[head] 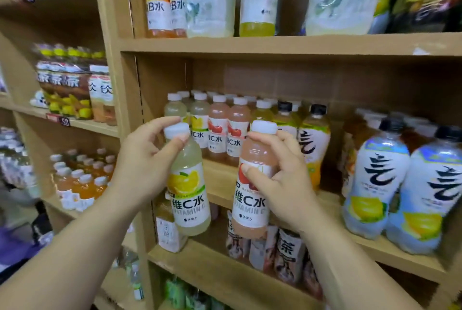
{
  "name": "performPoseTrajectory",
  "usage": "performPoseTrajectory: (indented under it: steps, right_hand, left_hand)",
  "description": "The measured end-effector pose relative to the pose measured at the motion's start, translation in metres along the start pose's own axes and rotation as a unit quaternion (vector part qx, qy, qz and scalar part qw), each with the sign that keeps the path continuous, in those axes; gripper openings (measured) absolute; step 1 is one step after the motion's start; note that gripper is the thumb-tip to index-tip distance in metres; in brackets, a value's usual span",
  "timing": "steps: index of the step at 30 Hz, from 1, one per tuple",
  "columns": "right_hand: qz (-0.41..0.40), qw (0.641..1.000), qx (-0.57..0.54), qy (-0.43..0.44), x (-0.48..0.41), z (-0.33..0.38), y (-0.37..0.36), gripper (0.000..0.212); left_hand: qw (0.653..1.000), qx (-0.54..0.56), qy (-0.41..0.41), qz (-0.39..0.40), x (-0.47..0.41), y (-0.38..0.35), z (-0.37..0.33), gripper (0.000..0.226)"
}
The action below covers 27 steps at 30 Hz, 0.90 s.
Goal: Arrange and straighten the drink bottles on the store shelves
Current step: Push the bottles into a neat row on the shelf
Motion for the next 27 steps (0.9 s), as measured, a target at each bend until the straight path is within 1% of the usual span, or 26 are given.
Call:
performPoseTrajectory:
  steps: [2,5,8,11,14,18,20,23,25,27]
  right_hand:
    - [-0.004,1.000,0.001,0.013,-0.024,-0.008,-0.006,0.055]
    - [-0.025,1.000,-0.001,0.017,-0.057,-0.024,-0.013,0.053]
    - [-0.030,0.999,0.016,0.018,-0.081,-0.041,-0.025,0.055]
    - [-0.024,0.999,0.046,0.000,-0.094,-0.058,-0.041,0.055]
    - [-0.035,0.998,0.056,-0.002,-0.100,-0.070,-0.055,0.056]
    - [-0.032,0.997,0.062,-0.023,-0.109,-0.074,-0.067,0.057]
    - [-0.031,0.996,0.080,-0.033,-0.112,-0.073,-0.071,0.058]
    - [-0.042,0.993,0.102,-0.050,-0.116,-0.073,-0.077,0.056]
    - [-0.052,0.989,0.118,-0.066,-0.118,-0.073,-0.079,0.056]
    - [-0.062,0.987,0.125,-0.077,-0.117,-0.072,-0.080,0.058]
  left_hand:
    - [1.000,-0.022,-0.013,-0.002,-0.024,0.001,0.007,0.027]
    - [1.000,-0.019,-0.014,0.000,-0.053,0.000,0.023,0.030]
    - [0.998,-0.061,-0.016,-0.004,-0.079,0.002,0.044,0.031]
    - [0.999,-0.051,-0.014,-0.008,-0.101,0.004,0.065,0.031]
    - [0.999,-0.042,-0.017,-0.007,-0.120,0.005,0.083,0.031]
    - [0.997,-0.073,-0.027,-0.007,-0.144,0.003,0.103,0.034]
    - [0.996,-0.074,-0.042,0.006,-0.152,-0.003,0.107,0.033]
    - [0.995,-0.050,-0.068,0.043,-0.160,-0.012,0.109,0.022]
    - [0.995,-0.033,-0.075,0.055,-0.162,-0.012,0.113,0.027]
    - [0.994,-0.022,-0.089,0.057,-0.158,-0.008,0.118,0.038]
Point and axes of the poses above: each hand's wrist, its own x-axis away from the middle knuckle, its own y-axis out of the back of the hand, z = x × y, the point moved 5 cm from there along -x, towards the middle knuckle, and after that the axes turned 11 degrees about z, right-handed, at the moved point
